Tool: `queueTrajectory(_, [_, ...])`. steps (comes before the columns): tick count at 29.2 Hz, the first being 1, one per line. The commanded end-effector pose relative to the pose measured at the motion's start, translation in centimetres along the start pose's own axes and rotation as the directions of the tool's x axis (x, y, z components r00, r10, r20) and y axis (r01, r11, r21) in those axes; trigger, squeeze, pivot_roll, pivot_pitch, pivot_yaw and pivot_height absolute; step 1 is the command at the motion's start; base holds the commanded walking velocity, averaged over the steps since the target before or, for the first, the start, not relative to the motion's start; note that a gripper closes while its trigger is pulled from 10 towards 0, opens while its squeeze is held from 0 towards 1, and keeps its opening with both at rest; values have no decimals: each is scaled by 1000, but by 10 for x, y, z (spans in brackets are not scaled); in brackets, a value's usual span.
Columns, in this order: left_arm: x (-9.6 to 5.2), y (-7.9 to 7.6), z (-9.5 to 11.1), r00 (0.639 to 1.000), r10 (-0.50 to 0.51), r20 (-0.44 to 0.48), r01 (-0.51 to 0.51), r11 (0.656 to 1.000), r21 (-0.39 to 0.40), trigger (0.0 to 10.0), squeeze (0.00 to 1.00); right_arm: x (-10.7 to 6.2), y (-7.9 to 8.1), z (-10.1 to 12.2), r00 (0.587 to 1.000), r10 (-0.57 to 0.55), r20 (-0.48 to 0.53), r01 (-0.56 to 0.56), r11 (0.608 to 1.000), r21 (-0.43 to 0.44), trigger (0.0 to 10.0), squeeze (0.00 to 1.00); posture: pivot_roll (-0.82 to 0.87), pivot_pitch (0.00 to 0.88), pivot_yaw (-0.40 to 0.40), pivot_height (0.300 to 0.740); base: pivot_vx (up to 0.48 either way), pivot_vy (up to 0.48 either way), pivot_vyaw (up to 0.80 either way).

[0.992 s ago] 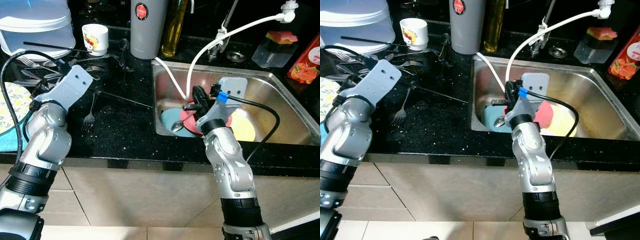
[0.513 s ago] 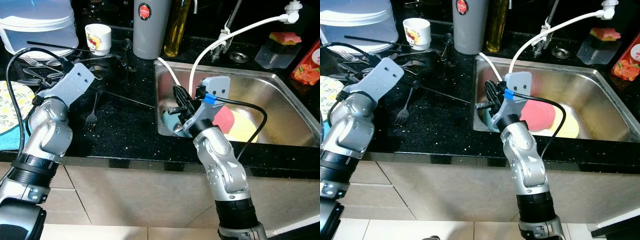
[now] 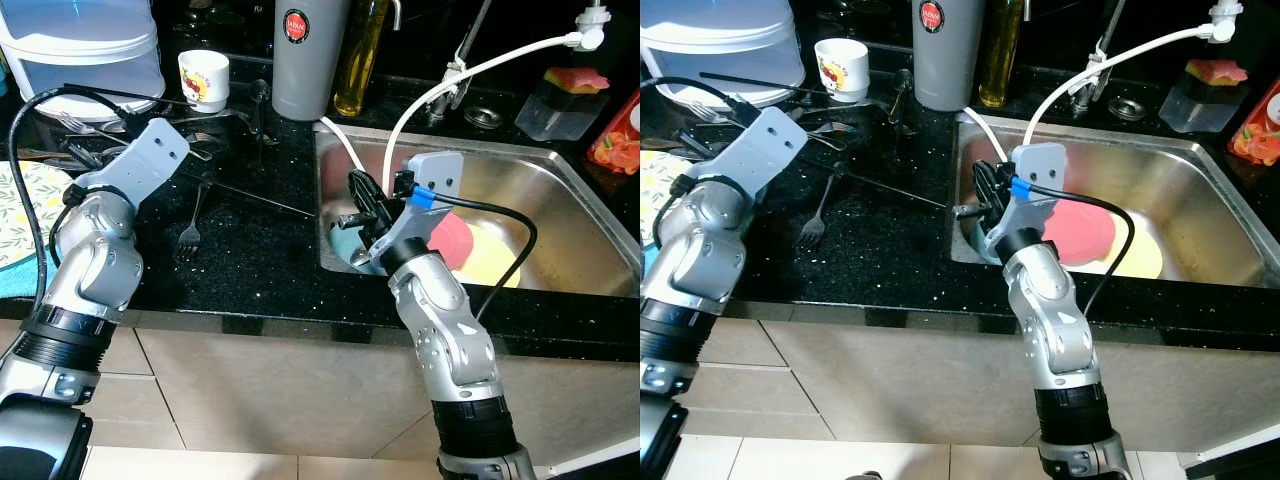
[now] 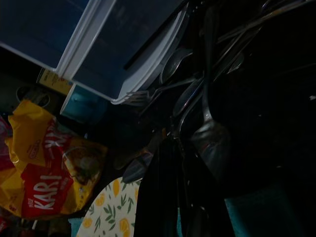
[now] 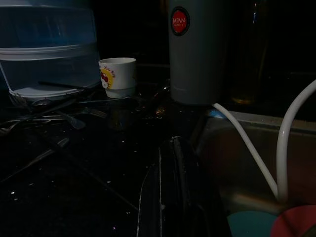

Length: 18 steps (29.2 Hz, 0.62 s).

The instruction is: Kitchen organization

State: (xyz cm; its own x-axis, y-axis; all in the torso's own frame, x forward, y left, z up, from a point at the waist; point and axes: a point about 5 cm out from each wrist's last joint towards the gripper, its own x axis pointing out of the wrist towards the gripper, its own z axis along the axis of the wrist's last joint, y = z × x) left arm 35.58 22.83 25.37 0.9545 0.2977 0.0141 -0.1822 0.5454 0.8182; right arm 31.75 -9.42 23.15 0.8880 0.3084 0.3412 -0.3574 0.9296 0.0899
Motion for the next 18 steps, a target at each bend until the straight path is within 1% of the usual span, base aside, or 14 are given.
queueTrajectory(1, [-2, -18, -1, 998, -65, -4, 65, 998, 0, 0, 0, -1, -4, 2, 1000, -15, 3, 15, 1000, 6, 10000, 0, 291, 88, -92, 740, 0, 0, 0])
queueTrajectory(2, [-4, -13, 14, 997, -22, 72, 21, 1000, 7, 10000, 0, -1, -5, 2, 1000, -16, 3, 16, 1000, 5, 10000, 0, 291, 87, -94, 740, 0, 0, 0])
queueTrajectory(3, [-5, -10, 20, 995, -3, 103, 3, 1000, -1, 10000, 0, -1, -5, 2, 1000, -17, 3, 17, 1000, 4, 10000, 0, 291, 87, -94, 740, 0, 0, 0])
queueTrajectory(4, [-5, -10, 20, 995, -3, 103, 3, 1000, -1, 10000, 0, -1, -5, 2, 1000, -17, 3, 17, 1000, 4, 10000, 0, 291, 87, -94, 740, 0, 0, 0])
queueTrajectory(5, [-6, -8, 28, 989, 13, 148, -12, 1000, -5, 10000, 0, -1, -5, 2, 1000, -17, 3, 17, 1000, 4, 10000, 0, 291, 87, -94, 740, 0, 0, 0])
queueTrajectory(6, [-8, -5, 37, 978, 29, 209, -30, 1000, 4, 10000, 0, -1, -5, 2, 1000, -17, 3, 17, 1000, 3, 10000, 0, 291, 83, -95, 740, 0, 0, 0])
queueTrajectory(9, [-16, 5, 61, 928, 86, 363, -85, 996, -18, 10000, 0, -1, -5, 2, 1000, -19, 5, 19, 1000, 2, 10000, 0, 292, 82, -95, 740, 0, 0, 0])
queueTrajectory(10, [-16, 5, 61, 928, 86, 363, -85, 996, -18, 10000, 0, -1, -5, 2, 1000, -19, 5, 19, 1000, 2, 10000, 0, 292, 82, -95, 740, 0, 0, 0])
queueTrajectory(11, [-19, 7, 69, 906, 100, 411, -93, 995, -37, 10000, 0, -1, -5, 2, 1000, -20, 6, 20, 1000, 1, 10000, 0, 292, 82, -95, 740, 0, 0, 0])
queueTrajectory(13, [-28, 12, 87, 844, 125, 521, -108, 992, -63, 10000, 0, 0, -6, 3, 1000, -26, 10, 26, 1000, -1, 10000, 0, 285, 72, -97, 740, 0, 0, 0])
queueTrajectory(14, [-28, 12, 87, 844, 125, 521, -108, 992, -63, 10000, 0, 0, -6, 3, 1000, -26, 10, 26, 1000, -1, 10000, 0, 285, 72, -97, 740, 0, 0, 0])
queueTrajectory(16, [-35, 14, 100, 802, 137, 581, -92, 990, -107, 10000, 0, -1, -7, 3, 999, -30, 11, 30, 1000, -3, 10000, 0, 282, 69, -97, 740, 0, 0, 0])
queueTrajectory(17, [-35, 14, 100, 802, 137, 581, -92, 990, -107, 10000, 0, -1, -7, 3, 999, -30, 11, 30, 1000, -3, 10000, 0, 282, 69, -97, 740, 0, 0, 0])
queueTrajectory(18, [-38, 14, 106, 788, 135, 600, -71, 989, -130, 10000, 0, -1, -8, 3, 999, -32, 11, 32, 999, -4, 10000, 0, 282, 69, -97, 740, 0, 0, 0])
